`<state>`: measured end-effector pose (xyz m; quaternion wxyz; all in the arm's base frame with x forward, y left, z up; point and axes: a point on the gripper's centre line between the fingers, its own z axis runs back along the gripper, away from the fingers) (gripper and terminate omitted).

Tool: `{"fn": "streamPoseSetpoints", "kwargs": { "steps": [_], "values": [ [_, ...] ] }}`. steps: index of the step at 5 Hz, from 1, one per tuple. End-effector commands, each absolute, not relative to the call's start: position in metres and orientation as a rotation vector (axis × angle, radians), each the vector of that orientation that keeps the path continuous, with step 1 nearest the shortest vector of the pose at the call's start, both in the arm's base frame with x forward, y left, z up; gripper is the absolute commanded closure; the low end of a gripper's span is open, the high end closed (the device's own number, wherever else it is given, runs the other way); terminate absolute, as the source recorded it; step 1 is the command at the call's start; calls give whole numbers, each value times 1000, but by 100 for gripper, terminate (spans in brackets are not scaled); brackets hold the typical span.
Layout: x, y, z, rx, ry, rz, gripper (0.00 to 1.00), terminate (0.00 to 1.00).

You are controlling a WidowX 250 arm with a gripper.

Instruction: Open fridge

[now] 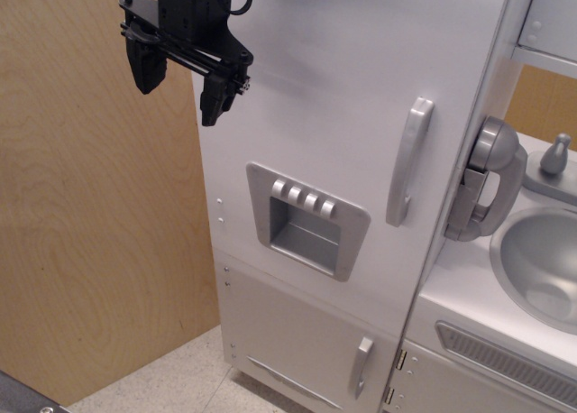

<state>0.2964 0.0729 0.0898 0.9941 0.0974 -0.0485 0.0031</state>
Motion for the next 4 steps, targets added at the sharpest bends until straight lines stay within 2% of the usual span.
{"fn": "streamPoseSetpoints", "kwargs": {
  "steps": [1,2,3,4],
  "values": [
    [296,73,90,195,-97,6,0,0],
    [311,34,107,112,-118,-19,0,0],
    [321,-2,116,83,-170,-54,0,0],
    [322,-39,116,51,-223,-110,0,0]
  ]
}}
